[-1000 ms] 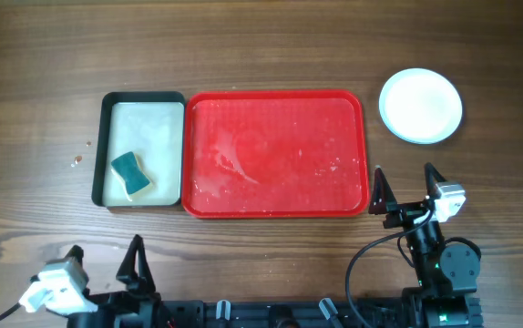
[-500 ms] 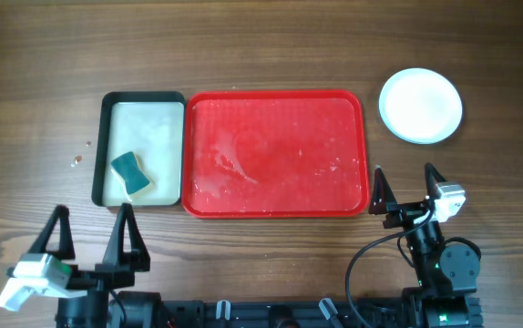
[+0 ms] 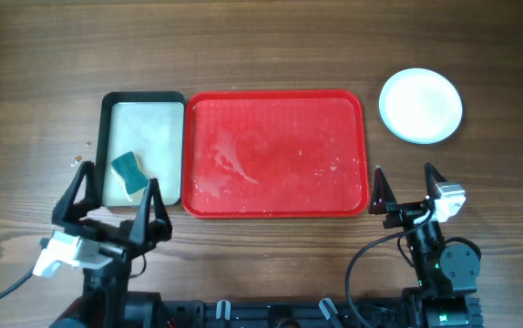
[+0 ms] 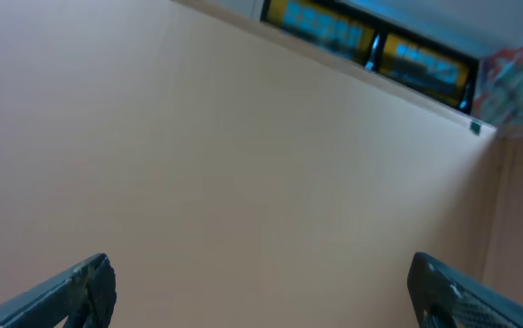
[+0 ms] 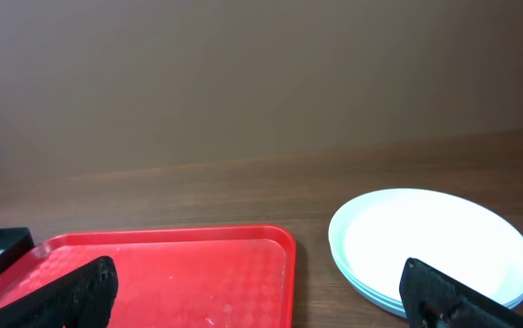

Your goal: Clean dirty plates on tray and stack at the side

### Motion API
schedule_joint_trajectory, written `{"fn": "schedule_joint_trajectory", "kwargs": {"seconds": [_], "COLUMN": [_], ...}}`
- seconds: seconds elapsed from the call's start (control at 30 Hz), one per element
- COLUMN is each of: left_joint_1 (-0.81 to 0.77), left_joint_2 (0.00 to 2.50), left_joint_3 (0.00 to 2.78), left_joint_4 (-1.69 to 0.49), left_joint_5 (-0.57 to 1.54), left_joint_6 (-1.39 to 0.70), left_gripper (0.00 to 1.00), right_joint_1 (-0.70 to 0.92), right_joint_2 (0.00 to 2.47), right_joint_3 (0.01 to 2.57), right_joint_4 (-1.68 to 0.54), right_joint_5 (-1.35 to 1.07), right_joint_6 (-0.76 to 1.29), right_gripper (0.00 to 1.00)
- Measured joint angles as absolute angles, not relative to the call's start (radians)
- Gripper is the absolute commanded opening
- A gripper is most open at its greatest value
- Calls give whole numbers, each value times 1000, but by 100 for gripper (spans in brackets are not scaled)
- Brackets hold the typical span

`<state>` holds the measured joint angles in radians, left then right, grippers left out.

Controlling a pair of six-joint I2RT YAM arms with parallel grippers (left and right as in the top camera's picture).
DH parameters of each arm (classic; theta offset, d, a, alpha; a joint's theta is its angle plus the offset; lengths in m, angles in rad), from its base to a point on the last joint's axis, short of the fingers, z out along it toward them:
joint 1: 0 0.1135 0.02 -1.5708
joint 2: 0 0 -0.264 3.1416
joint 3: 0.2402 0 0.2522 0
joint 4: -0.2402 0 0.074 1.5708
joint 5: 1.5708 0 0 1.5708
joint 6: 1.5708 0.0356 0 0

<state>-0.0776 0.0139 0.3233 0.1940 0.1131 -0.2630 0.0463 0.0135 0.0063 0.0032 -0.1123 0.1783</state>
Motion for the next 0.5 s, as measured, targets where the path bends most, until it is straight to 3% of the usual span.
{"fn": "schedule_joint_trajectory", "kwargs": {"seconds": [0.17, 0.5], "left_joint_1": [-78, -78], "left_joint_2": [14, 14], "left_joint_3": [202, 106], "left_joint_4": [317, 323], "left_joint_5": [122, 122], "left_joint_6": [-263, -263], "left_gripper": [100, 100], "right_joint_1": [46, 46], "right_joint_2": [14, 14], "right_joint_3": [6, 6], "right_joint_4": [3, 3], "right_joint_5": [-112, -112], "right_joint_6": [178, 178], "right_gripper": [100, 100]}}
